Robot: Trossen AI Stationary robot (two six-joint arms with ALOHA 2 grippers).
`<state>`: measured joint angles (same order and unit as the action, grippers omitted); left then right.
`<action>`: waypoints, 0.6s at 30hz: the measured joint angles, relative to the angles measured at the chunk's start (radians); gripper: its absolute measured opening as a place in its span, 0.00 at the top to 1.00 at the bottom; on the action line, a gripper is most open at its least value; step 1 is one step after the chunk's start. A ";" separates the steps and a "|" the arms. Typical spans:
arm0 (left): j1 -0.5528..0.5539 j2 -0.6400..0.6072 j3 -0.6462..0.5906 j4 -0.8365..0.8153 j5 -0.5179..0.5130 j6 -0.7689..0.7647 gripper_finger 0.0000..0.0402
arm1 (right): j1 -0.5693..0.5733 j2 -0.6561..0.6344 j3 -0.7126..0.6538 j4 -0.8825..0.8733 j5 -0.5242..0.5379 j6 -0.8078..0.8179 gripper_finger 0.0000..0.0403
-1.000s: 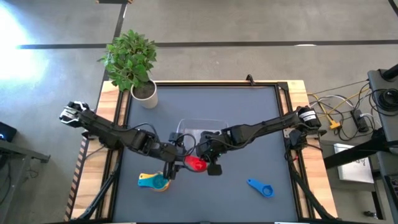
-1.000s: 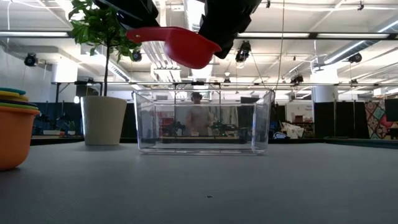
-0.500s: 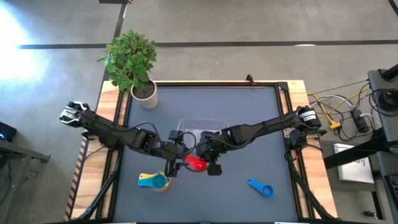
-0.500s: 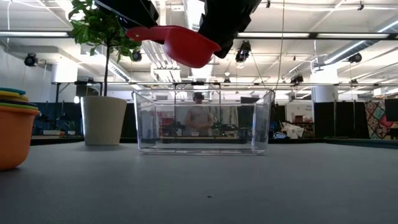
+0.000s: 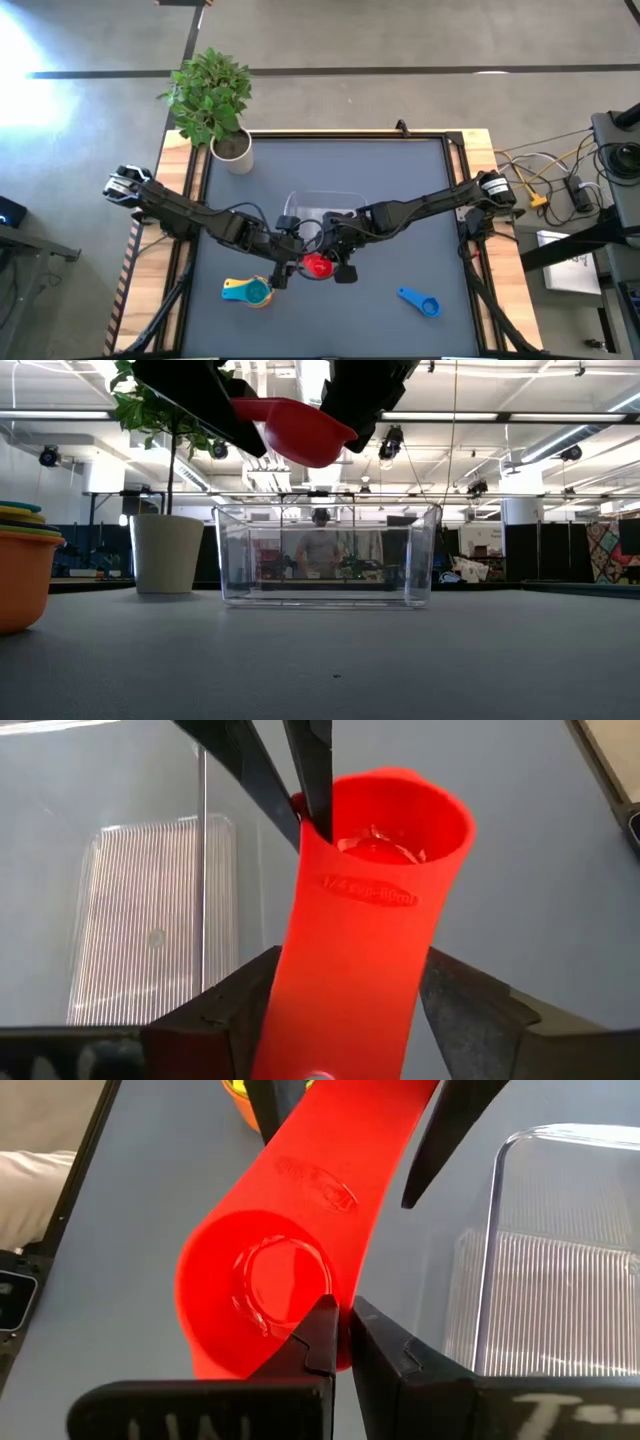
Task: Nest measuring cups in basket
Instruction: Stack the red measuring cup on top of the light blue measuring cup
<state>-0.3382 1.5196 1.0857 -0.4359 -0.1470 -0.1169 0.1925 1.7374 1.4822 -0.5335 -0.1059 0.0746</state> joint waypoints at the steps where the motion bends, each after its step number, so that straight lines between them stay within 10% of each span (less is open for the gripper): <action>1: 0.000 0.000 0.004 -0.001 0.001 0.000 0.50 | 0.000 0.000 0.000 0.000 -0.001 0.002 0.98; 18: 0.001 0.000 0.066 -0.045 0.015 0.033 0.52 | 0.000 -0.002 0.001 -0.008 0.000 0.002 0.98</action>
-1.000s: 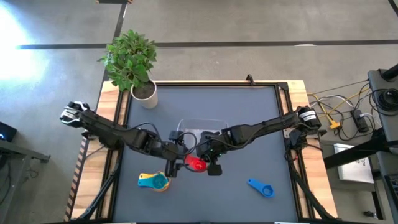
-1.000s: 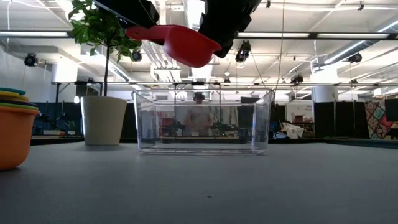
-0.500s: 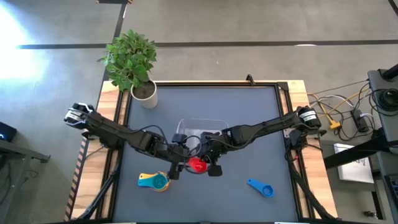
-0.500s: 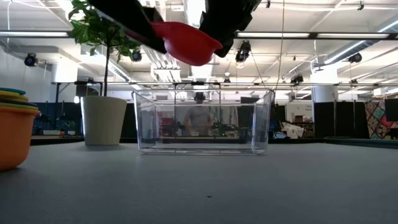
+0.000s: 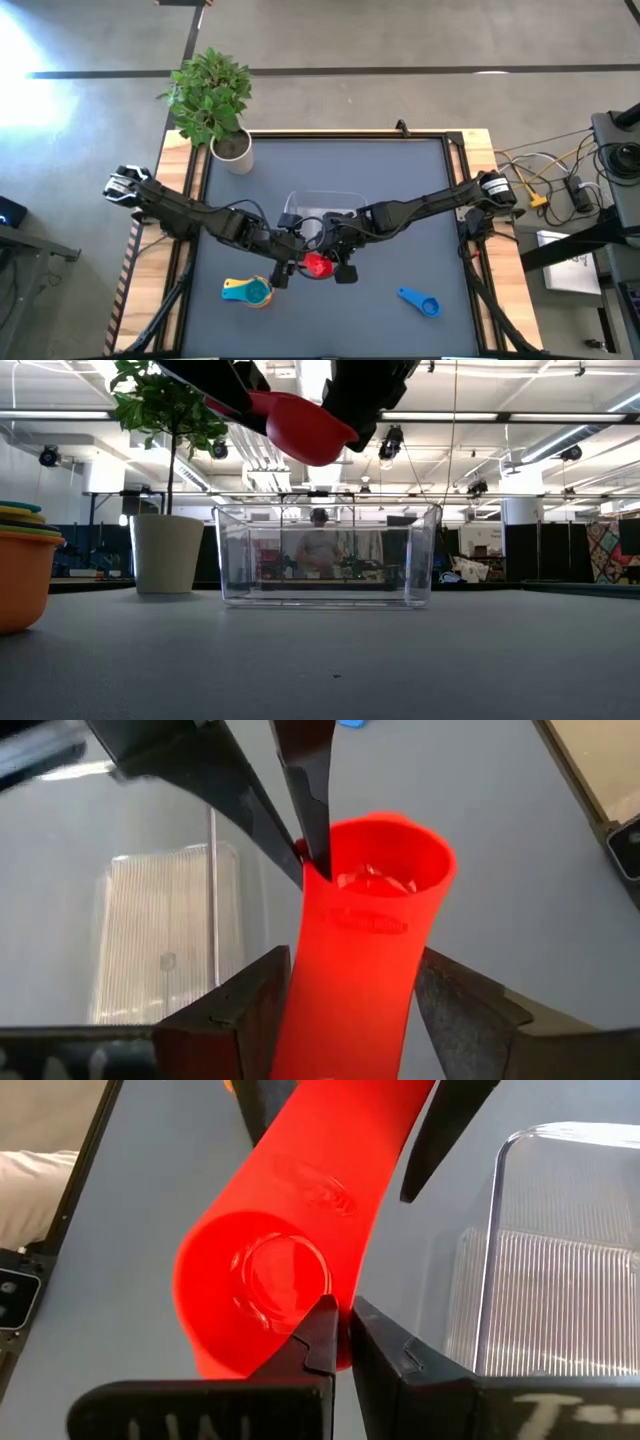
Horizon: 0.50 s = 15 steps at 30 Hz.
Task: Nest measuring cups in basket
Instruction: Stack the red measuring cup on top of the light blue measuring cup
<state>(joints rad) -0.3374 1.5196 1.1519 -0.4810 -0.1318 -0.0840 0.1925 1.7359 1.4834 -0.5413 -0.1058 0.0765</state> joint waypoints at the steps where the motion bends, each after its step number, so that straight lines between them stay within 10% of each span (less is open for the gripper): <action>1: 0.000 0.000 -0.001 -0.001 0.008 -0.001 0.52 | 0.000 0.000 0.000 0.000 0.000 0.000 0.98; 15: 0.000 0.000 -0.002 -0.012 0.037 0.041 0.70 | 0.000 0.000 0.000 0.001 -0.003 -0.010 0.98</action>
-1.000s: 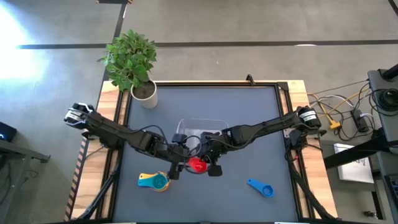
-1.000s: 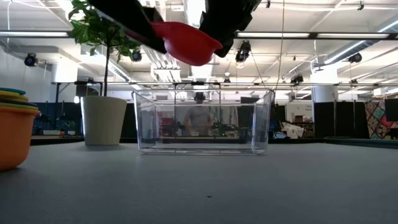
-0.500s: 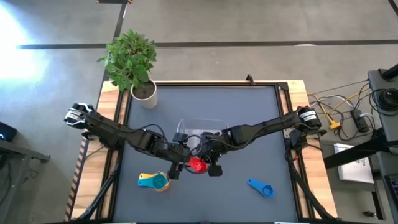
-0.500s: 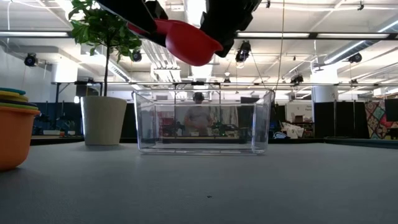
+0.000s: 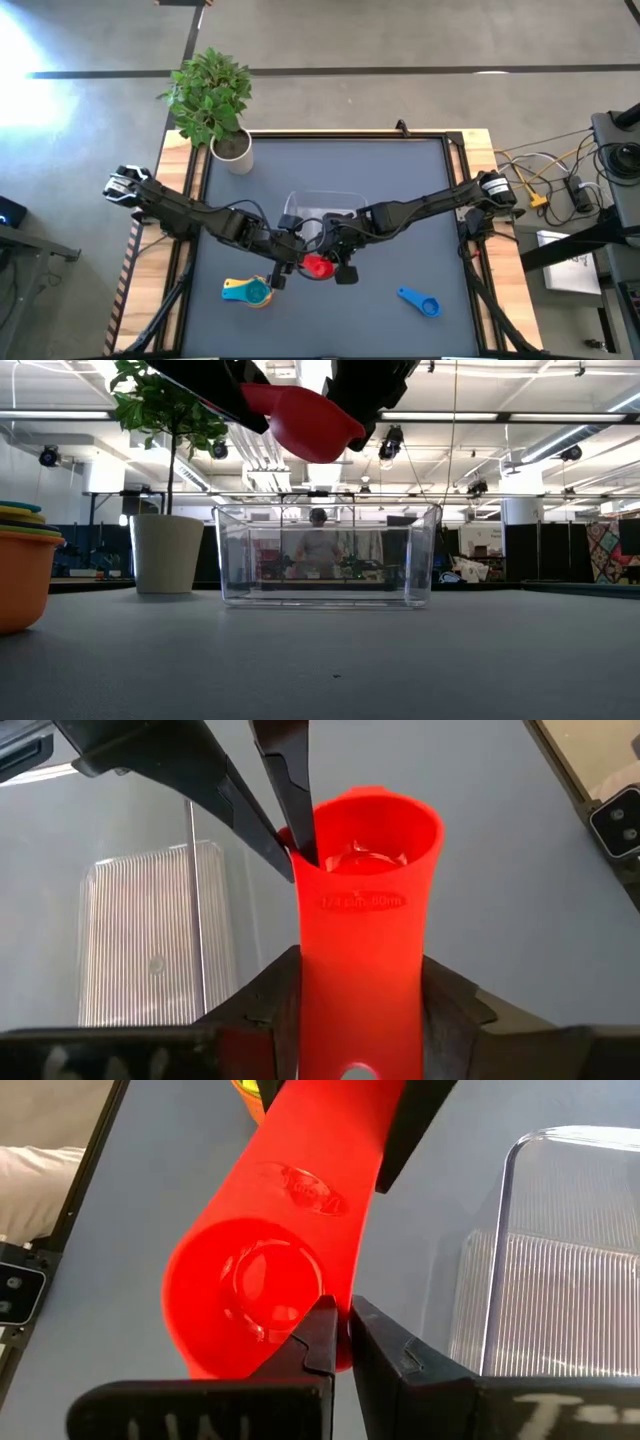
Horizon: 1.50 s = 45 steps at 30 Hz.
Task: Nest measuring cups in basket
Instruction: Stack the red measuring cup on top of the light blue measuring cup
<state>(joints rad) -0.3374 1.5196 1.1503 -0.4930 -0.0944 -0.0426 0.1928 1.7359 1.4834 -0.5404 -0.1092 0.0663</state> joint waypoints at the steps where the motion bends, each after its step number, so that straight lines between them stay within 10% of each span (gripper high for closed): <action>1: 0.000 0.000 0.000 0.000 0.000 0.006 0.70 | 0.000 0.000 0.000 0.000 0.000 0.000 0.98; 22: -0.002 -0.001 -0.001 -0.061 0.007 -0.074 0.99 | -0.001 -0.027 0.053 -0.079 0.011 0.004 0.72; 45: -0.084 0.050 -0.001 0.025 0.009 -0.082 0.95 | 0.087 -0.096 0.065 -0.202 0.194 0.039 0.69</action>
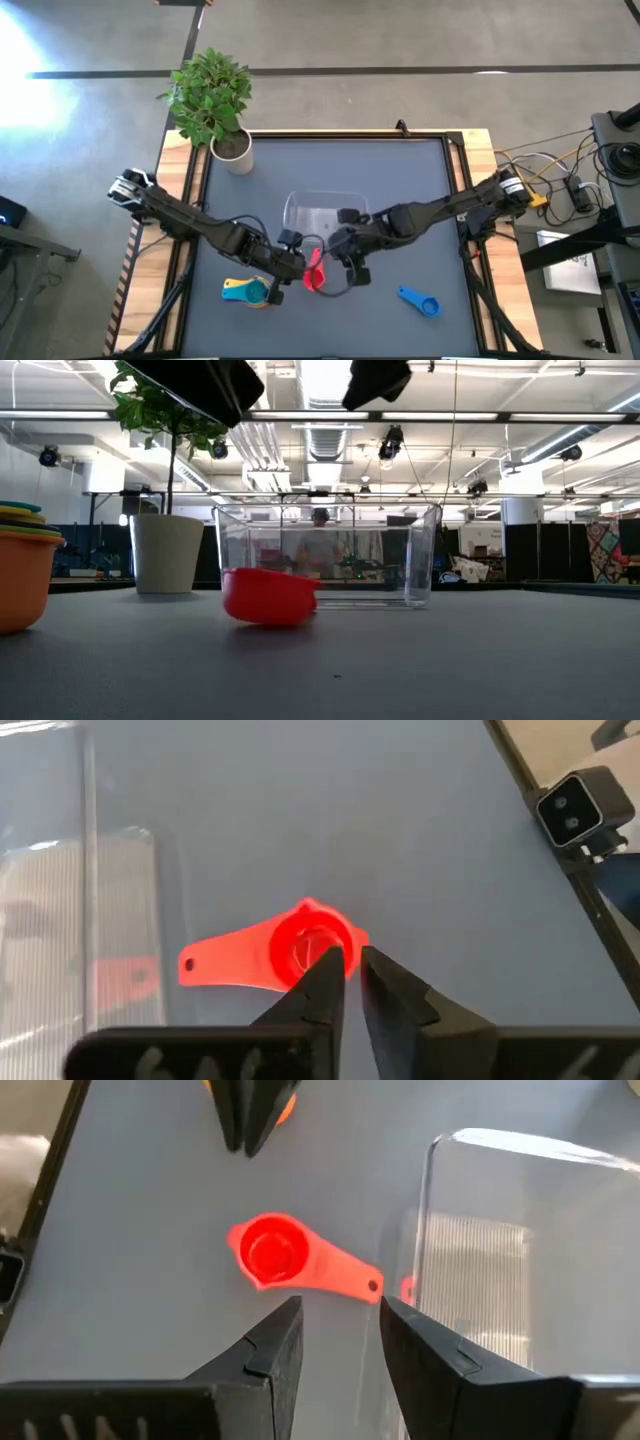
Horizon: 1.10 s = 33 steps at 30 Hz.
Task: Nest measuring cups in basket
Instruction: Stack the red measuring cup on top of the light blue measuring cup
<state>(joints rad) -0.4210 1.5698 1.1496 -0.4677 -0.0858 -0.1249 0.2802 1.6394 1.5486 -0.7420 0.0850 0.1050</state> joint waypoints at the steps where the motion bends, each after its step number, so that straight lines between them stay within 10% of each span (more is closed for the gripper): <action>1: -0.006 0.011 0.000 0.013 0.000 0.003 0.93 | 0.016 -0.002 -0.010 0.003 0.010 -0.001 0.70; 18: -0.039 0.264 0.014 0.048 -0.084 0.236 0.55 | 0.152 -0.002 -0.153 0.085 0.075 0.060 0.70; 27: -0.044 0.351 0.074 -0.035 -0.100 0.364 0.59 | 0.152 -0.006 -0.153 0.097 0.075 0.051 0.70; 33: -0.044 0.434 0.184 -0.135 -0.165 0.373 0.78 | 0.151 -0.007 -0.153 0.098 0.076 0.039 0.70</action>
<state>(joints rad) -0.4648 2.0038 1.3331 -0.6029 -0.2507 0.2479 0.4316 1.6325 1.3952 -0.6441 0.1607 0.1444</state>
